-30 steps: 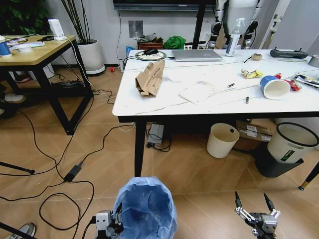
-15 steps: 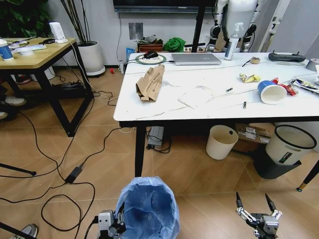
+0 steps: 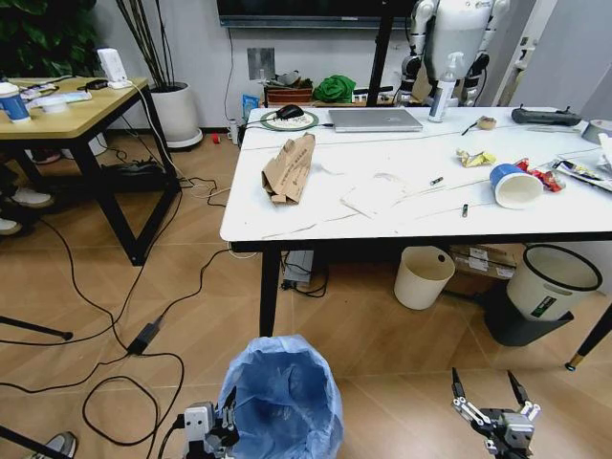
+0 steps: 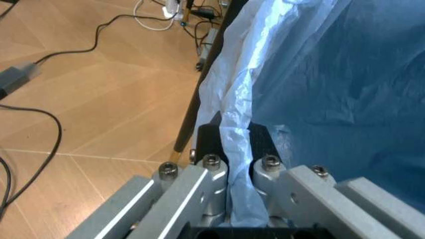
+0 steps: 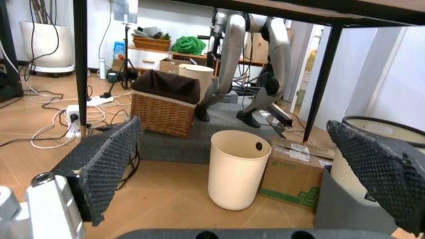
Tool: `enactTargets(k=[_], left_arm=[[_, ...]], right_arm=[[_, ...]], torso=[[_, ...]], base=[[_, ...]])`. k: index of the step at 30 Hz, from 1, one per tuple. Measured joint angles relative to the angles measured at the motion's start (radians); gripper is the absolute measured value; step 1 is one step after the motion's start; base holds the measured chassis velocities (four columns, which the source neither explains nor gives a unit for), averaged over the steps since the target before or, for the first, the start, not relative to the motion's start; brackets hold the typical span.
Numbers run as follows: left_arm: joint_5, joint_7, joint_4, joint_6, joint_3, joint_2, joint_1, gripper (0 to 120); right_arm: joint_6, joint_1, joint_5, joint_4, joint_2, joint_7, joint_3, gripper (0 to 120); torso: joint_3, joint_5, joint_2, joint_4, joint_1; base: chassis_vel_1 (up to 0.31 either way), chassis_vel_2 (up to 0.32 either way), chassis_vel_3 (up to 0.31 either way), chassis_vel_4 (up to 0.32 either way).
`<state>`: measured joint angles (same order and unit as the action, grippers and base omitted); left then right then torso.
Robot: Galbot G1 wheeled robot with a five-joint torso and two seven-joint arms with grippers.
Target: Pick up the trash bin and place the trash from the table into it.
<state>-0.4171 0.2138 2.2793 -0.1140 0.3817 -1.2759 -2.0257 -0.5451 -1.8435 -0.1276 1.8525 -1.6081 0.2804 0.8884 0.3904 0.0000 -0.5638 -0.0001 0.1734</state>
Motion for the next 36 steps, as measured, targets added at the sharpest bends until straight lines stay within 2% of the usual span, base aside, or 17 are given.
enactTargets(k=[25,36], left_arm=[[-0.078,0.012,0.015,-0.026,0.017,0.003,-0.015,0],[-0.067,0.006,-0.003,-0.024,0.013,-0.003,-0.01,0]], right_arm=[[0.016,0.001,0.001,0.023,0.0,0.0,-0.001,100],[0.018,0.002,0.003,0.025,0.0,0.0,-0.004,100]], torso=[[0.067,-0.0001,-0.109,0.0,0.042],[0.095,0.0,-0.156,0.0,0.061]], base=[[0.0,0.0,0.0,0.0],[0.0,0.0,0.0,0.0]])
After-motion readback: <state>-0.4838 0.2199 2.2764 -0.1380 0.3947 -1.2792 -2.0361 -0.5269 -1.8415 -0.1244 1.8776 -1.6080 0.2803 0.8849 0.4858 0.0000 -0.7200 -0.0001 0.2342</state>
